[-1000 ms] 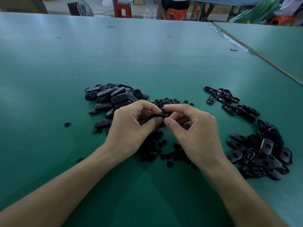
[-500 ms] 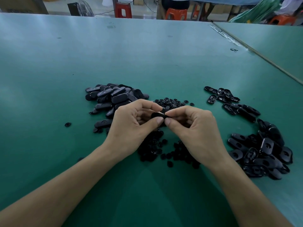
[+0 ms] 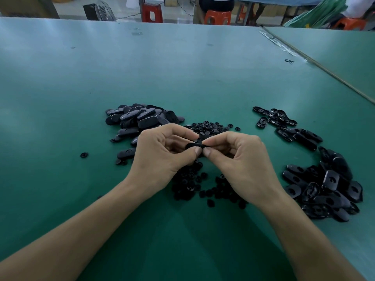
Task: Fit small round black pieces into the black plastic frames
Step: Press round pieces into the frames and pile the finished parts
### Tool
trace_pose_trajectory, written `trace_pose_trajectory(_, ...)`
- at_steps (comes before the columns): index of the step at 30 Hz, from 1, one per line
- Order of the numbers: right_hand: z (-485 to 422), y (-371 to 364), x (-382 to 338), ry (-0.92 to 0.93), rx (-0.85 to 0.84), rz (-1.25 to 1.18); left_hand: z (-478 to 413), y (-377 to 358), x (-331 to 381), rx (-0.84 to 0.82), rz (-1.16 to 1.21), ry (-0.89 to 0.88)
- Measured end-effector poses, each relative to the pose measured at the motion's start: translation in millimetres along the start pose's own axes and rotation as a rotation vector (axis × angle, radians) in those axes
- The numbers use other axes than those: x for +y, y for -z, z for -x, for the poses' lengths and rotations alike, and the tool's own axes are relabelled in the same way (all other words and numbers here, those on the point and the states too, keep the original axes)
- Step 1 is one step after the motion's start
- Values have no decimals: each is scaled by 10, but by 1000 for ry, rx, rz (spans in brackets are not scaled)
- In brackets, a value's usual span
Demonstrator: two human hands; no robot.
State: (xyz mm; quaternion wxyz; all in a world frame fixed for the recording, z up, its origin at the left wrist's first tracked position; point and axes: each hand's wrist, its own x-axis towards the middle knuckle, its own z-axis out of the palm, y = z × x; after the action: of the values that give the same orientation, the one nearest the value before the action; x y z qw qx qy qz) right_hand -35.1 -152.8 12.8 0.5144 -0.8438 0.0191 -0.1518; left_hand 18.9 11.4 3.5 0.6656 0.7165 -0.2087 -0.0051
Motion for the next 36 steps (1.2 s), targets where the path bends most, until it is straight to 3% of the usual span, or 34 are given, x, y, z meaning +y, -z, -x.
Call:
trace_pose_trajectory(14, -18, 46, -33, -10, -21, 16, 1, -4, -62, 36, -28, -36)
trace_pose_trajectory(18, -129, 280, 31, -84, 127, 396, -35, 35, -119, 141, 75, -7)
trace_pose_trajectory(21, -218, 523, 157, -330, 139, 810, -86, 54, -140, 240, 226, 43)
trace_pose_trajectory(26, -258, 651, 219, -573, 43, 963, -162, 63, -153, 387, 384, 126)
trace_pose_trajectory(31, -238, 647, 259, -426, 91, 999, -183, 89, -221, 378, 268, 212)
trace_pose_trajectory(36, -195, 633, 235, -324, 175, 875, -135, 76, -218, 316, 95, 77)
